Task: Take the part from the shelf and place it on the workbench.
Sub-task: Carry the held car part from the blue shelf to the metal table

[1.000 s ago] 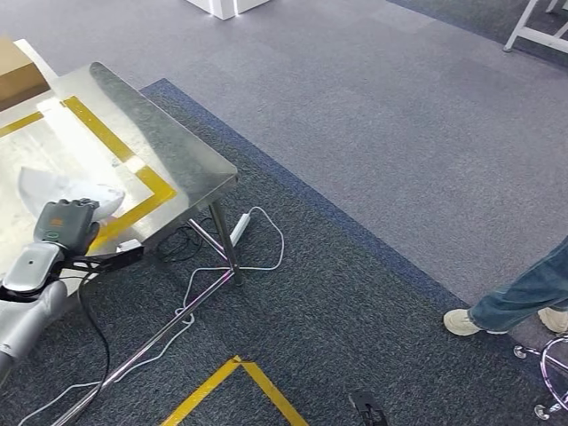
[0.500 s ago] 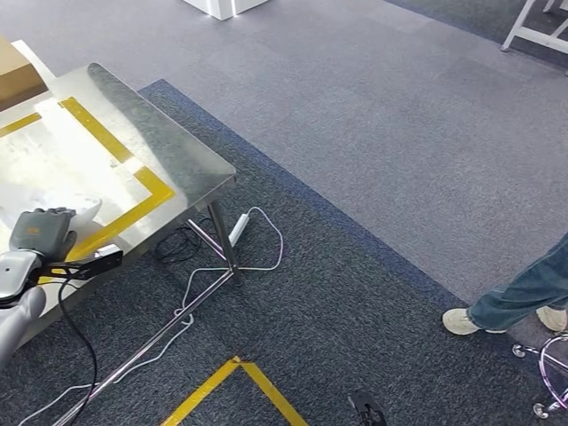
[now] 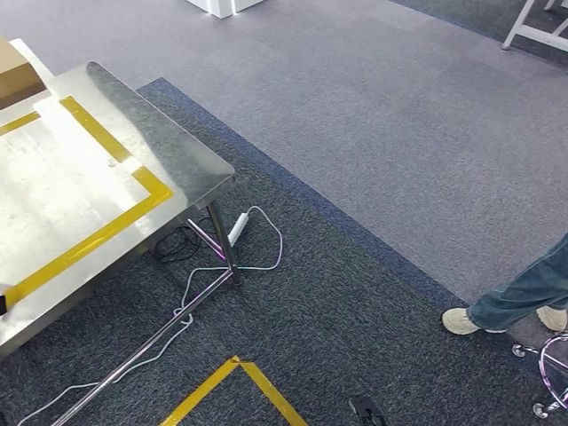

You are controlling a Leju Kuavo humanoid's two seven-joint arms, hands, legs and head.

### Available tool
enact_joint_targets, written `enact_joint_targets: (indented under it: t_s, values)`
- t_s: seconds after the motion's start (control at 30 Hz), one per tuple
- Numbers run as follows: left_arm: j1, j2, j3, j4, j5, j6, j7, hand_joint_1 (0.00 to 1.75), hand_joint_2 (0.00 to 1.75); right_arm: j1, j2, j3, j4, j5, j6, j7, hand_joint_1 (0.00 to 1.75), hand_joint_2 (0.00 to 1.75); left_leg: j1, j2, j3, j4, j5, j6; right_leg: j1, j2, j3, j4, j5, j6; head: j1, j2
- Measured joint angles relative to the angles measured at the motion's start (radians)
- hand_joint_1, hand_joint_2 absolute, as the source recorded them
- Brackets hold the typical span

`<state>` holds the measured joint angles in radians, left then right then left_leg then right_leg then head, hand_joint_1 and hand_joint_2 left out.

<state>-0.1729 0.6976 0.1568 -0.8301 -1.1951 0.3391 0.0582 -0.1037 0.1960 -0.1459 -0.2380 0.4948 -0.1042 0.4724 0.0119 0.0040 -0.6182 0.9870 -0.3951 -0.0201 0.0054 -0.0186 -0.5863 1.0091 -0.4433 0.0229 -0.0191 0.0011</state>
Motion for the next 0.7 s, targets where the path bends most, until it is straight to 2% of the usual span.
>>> enact_joint_targets:
  t_s: [0.13,0.3,0.53,0.7]
  values:
    - [0.056,0.038,0.125,0.028,0.027,0.000,-0.029,1.75,1.75,0.004,0.000,-0.002,0.000,0.000,-0.001,0.000,0.00,0.00,0.001,0.000,0.000,0.000,-0.001,-0.001,0.001,-0.001,0.000,0.000,-0.001,-0.001,0.000,0.000]
    - [0.112,0.044,0.251,0.053,0.032,-0.001,-0.055,1.75,1.75,0.006,0.000,-0.009,0.000,-0.001,-0.001,0.000,0.00,0.00,0.002,0.000,0.000,0.000,-0.001,-0.001,0.002,-0.002,0.001,0.000,-0.001,-0.001,0.000,0.000]
    - [0.180,0.004,0.392,0.041,-0.039,-0.006,-0.135,1.75,1.75,0.010,0.000,-0.016,0.001,0.001,-0.003,0.000,0.00,0.00,0.002,0.000,0.000,0.000,-0.001,-0.001,0.002,-0.002,0.000,0.000,-0.001,-0.002,0.000,0.000]
    - [0.198,-0.023,0.447,0.021,-0.059,-0.014,-0.149,1.75,1.75,0.010,0.000,-0.017,0.001,0.002,-0.003,0.000,0.00,0.00,0.002,-0.001,0.000,0.000,-0.001,-0.002,0.002,-0.003,0.001,0.000,-0.001,-0.002,0.000,0.000]
